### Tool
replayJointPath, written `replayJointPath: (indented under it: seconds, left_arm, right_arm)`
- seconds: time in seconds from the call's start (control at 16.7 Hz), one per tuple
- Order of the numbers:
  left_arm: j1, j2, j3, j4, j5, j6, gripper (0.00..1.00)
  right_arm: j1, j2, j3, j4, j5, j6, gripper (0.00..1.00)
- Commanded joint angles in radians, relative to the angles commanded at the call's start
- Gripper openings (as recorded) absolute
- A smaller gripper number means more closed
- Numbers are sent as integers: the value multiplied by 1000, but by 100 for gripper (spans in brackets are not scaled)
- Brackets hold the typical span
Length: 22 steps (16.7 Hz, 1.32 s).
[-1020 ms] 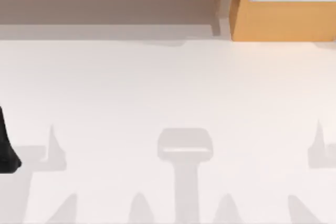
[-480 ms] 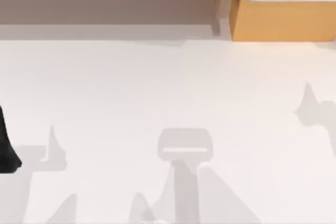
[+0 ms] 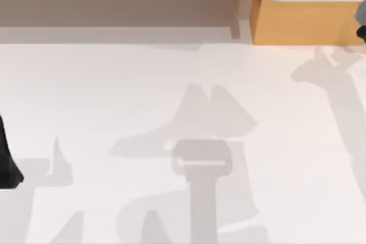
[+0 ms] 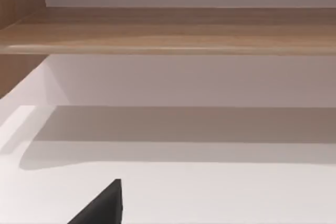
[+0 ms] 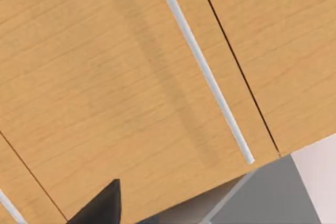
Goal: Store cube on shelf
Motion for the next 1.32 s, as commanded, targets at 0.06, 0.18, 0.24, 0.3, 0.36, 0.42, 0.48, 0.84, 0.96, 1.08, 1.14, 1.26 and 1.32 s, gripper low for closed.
replayJointPath:
  seconds: [0.06, 0.18, 0.24, 0.3, 0.36, 0.42, 0.48, 0.84, 0.96, 1.08, 1.14, 1.26, 1.32]
  left_arm:
    - [0, 0, 0, 0, 0, 0, 100]
    - [0, 0, 0, 0, 0, 0, 100]
    - [0, 0, 0, 0, 0, 0, 100]
    - [0, 0, 0, 0, 0, 0, 100]
    - [0, 0, 0, 0, 0, 0, 100]
    - [0, 0, 0, 0, 0, 0, 100]
    - [0, 0, 0, 0, 0, 0, 100]
    - [0, 0, 0, 0, 0, 0, 100]
    - [0, 0, 0, 0, 0, 0, 100]
    - [0, 0, 0, 0, 0, 0, 100]
    - [0, 0, 0, 0, 0, 0, 100]
    - [0, 0, 0, 0, 0, 0, 100]
    - [0, 0, 0, 0, 0, 0, 100]
  right_arm:
    - [8, 100, 38, 53, 11, -64, 100]
    - [25, 289, 109, 153, 33, -181, 100]
    - [32, 375, 141, 199, 43, -235, 100]
    - [39, 454, 171, 241, 53, -283, 100]
    - [45, 525, 198, 279, 62, -327, 100]
    - [51, 588, 222, 313, 71, -366, 100]
    - [56, 641, 243, 342, 78, -399, 100]
    - [67, 749, 287, 404, 95, -468, 100]
    - [67, 749, 287, 404, 95, -468, 100]
    - [62, 748, 286, 401, 93, -467, 100]
    - [62, 752, 298, 396, 91, -468, 100]
    - [60, 769, 336, 376, 87, -469, 100]
    - [58, 779, 357, 365, 86, -469, 100]
